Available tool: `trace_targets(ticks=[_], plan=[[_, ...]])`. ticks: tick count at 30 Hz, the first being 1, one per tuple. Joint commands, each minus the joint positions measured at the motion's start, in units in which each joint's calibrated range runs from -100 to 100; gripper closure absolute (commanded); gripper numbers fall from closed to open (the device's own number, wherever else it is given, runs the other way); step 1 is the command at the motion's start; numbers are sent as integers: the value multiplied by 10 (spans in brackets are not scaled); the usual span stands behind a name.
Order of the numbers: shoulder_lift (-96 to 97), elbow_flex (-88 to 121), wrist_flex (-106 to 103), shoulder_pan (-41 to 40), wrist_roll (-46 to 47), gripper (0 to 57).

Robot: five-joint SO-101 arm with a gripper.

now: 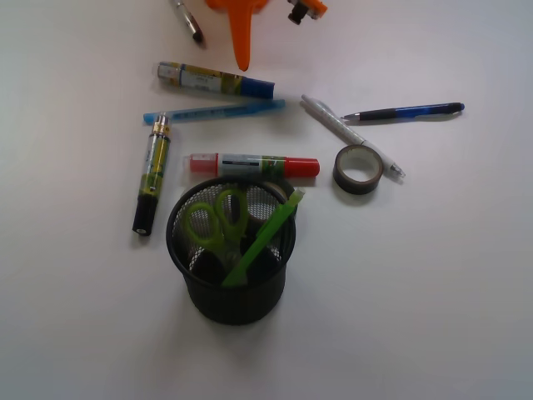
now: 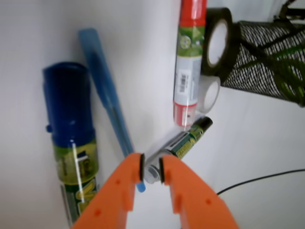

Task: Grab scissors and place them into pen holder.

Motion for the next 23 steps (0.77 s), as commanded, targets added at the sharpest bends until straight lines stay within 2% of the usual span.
trace_targets(ticks=[1, 23], plan=[[-30, 6, 13, -3, 2, 537], [-28, 11, 0, -5, 2, 537]])
